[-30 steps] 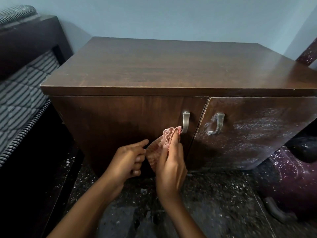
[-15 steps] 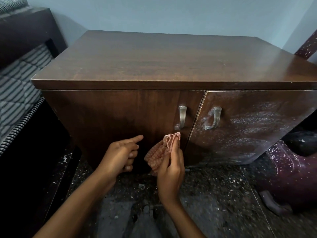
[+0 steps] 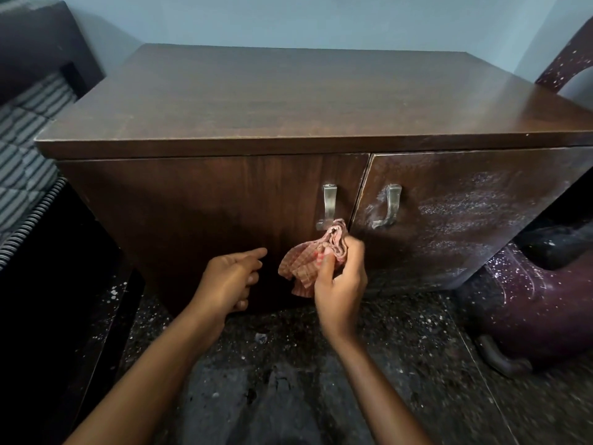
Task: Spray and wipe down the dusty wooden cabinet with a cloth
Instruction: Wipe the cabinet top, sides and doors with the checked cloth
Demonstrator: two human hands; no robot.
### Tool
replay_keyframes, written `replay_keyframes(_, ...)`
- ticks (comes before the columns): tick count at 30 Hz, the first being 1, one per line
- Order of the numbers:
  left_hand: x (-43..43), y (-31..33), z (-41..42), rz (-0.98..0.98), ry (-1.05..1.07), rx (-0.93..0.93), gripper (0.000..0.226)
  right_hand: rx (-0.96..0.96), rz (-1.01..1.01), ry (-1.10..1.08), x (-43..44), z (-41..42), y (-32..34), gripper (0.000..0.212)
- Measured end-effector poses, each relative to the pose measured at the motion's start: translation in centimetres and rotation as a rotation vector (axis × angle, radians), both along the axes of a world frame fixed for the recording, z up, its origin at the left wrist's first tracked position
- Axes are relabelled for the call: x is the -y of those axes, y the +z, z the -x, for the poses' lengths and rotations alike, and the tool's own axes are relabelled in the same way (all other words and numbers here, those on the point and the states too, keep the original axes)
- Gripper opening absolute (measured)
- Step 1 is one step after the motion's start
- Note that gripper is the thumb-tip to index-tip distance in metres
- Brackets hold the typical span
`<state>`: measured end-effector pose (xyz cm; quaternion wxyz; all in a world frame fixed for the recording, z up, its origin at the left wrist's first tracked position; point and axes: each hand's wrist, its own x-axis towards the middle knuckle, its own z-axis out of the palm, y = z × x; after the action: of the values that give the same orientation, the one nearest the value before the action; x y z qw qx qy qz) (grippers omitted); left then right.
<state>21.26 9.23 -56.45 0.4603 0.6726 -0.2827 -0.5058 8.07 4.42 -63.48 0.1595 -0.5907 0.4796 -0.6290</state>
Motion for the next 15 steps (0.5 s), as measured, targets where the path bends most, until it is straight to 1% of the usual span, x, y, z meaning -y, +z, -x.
replay_keyframes(2, -0.1, -0.2, -0.2, -0.001, -0.004, 0.039, 0.031, -0.020, -0.055, 0.022, -0.2, -0.2, -1.6, 0.011)
replay_keyframes(4, -0.3, -0.5, -0.4, 0.006, -0.003, 0.083, 0.030, -0.027, -0.169, 0.046, -0.6, -0.3, -3.6, 0.014)
replay_keyframes(6, -0.4, -0.7, -0.7, 0.007, -0.003, 0.133, 0.030, -0.041, -0.293, 0.060, -0.9, -0.3, -5.7, 0.013)
replay_keyframes(10, -0.7, -0.8, -0.9, -0.014, -0.042, 0.208, 0.030, -0.079, -0.463, 0.037, -1.6, -0.4, -8.4, 0.020)
replay_keyframes(12, -0.8, -0.8, -1.0, -0.038, -0.064, 0.224, 0.032, -0.040, -0.542, 0.015, -1.6, -0.5, -9.0, 0.021)
replay_keyframes(15, -1.0, -0.9, -1.1, -0.060, -0.070, 0.246, 0.038, 0.079, -0.715, 0.020, -0.9, 0.2, -9.8, 0.027)
